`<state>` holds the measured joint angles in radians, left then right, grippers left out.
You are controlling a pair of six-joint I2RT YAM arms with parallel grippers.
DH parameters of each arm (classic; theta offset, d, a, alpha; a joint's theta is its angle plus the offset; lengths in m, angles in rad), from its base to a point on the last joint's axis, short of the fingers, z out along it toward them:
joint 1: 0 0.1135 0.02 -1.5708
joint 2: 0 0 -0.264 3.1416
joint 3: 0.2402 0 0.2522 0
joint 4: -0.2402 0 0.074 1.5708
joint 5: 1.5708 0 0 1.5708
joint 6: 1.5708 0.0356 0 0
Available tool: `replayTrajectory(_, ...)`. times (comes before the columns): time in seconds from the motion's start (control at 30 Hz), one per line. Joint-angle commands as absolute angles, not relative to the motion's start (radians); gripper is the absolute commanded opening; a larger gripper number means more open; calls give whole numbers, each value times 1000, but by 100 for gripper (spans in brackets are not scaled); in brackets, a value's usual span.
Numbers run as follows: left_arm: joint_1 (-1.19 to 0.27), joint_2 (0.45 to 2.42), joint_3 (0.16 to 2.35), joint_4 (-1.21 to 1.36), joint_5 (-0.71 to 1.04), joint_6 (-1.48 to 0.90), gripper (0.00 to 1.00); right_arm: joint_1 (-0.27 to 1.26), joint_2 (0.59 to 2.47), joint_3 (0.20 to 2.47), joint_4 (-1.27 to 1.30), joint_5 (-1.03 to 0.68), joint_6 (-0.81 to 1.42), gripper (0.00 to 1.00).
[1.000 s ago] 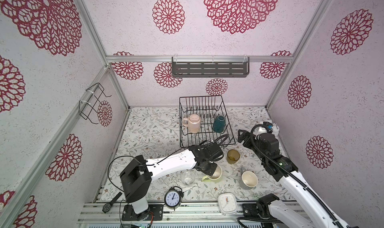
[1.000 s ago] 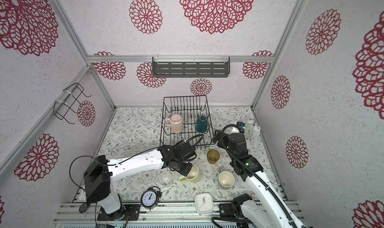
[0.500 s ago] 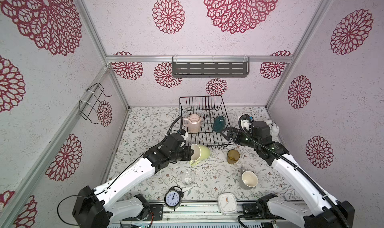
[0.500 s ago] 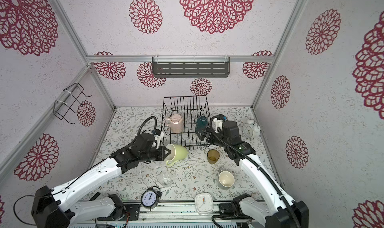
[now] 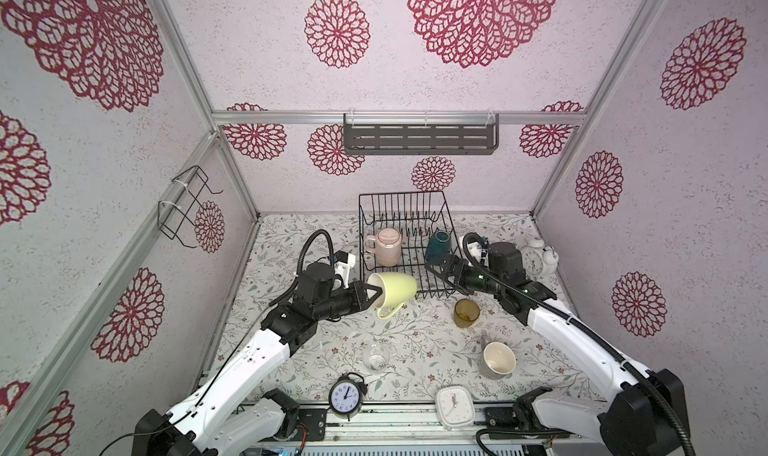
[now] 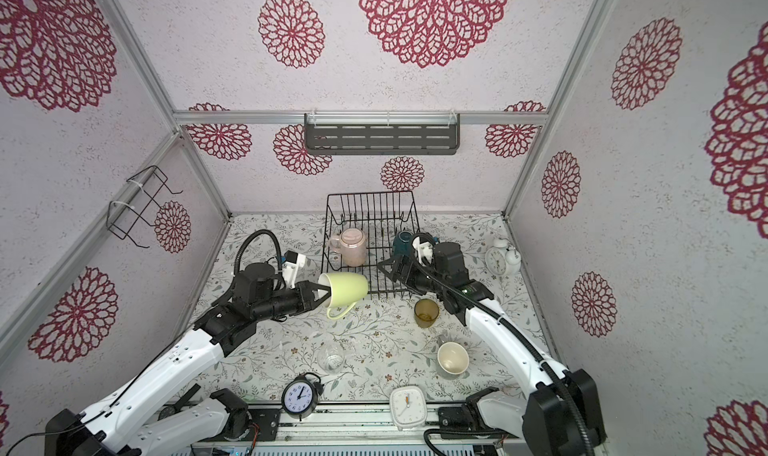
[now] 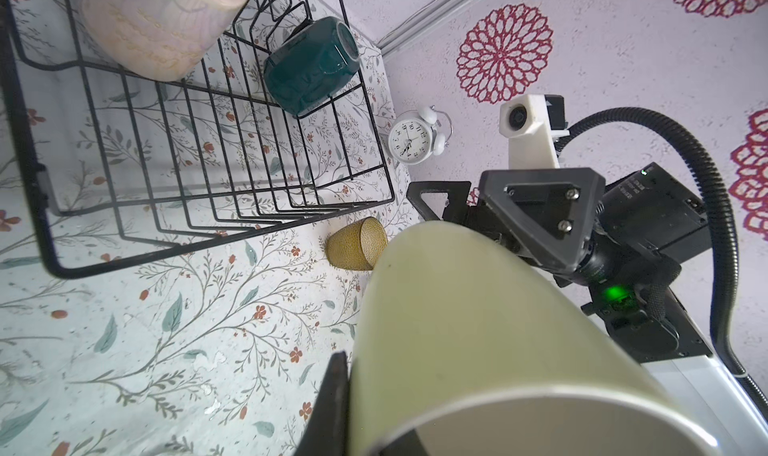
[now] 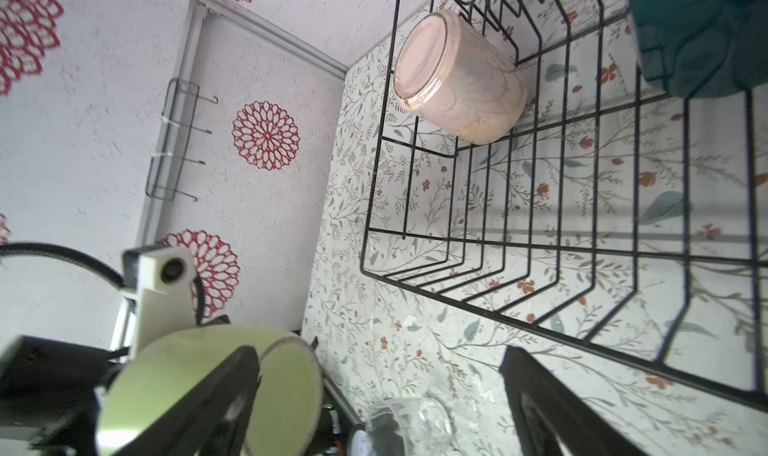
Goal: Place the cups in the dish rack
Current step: 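Lift the light green mug toward the rack while the right gripper approaches it, then grasp the light green mug with the right gripper and open the left gripper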
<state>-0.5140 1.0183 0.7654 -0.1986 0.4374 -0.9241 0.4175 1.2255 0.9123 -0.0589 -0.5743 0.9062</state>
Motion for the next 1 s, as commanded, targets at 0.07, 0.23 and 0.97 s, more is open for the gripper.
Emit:
replayTrajectory(0.07,-499,950,725,-41,395,-857,0,431,1270,876,69,-745,1298,94)
replayTrajectory(0.23,-502,863,710,-47,258,-616,0,445,1283,1058,-390,-470,1198,88)
replayTrajectory(0.97,-603,854,506,333,290,158,0,709,1443,1108,-171,-683,1561,99)
